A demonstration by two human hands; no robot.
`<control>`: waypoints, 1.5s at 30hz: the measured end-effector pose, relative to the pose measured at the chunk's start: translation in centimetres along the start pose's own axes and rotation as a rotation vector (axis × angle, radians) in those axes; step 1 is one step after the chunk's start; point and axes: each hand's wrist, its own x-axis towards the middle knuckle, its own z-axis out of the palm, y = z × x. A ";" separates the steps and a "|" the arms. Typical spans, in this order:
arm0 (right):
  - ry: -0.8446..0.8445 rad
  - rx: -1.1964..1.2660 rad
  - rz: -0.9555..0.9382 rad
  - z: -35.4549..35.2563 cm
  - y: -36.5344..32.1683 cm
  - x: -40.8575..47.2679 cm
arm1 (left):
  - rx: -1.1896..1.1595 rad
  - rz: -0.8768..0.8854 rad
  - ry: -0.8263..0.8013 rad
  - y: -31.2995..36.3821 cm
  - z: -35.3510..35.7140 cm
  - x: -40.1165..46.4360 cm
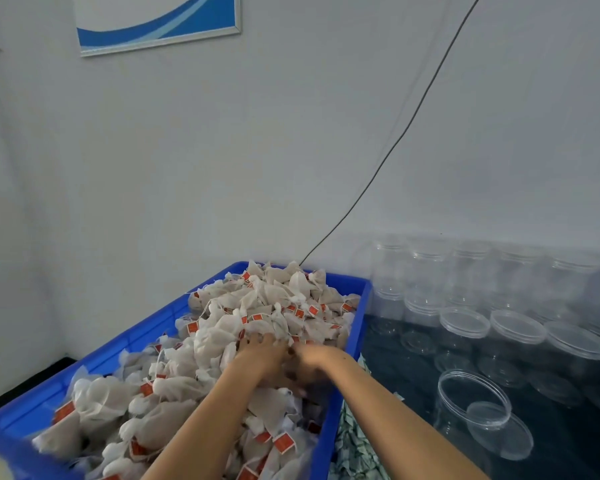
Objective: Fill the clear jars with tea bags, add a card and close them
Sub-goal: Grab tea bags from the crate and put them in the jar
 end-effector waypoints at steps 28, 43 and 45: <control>0.593 1.175 -0.273 0.3 2.4 -4.9 | 0.067 -0.012 -0.143 0.4 -2.7 -4.2; 0.672 1.594 -0.257 -2.8 4.8 -11.9 | -1.419 0.000 0.414 1.9 -5.4 -4.2; 0.708 1.589 -0.299 -3.1 5.3 -12.5 | -1.842 0.064 0.211 4.7 -6.1 -4.1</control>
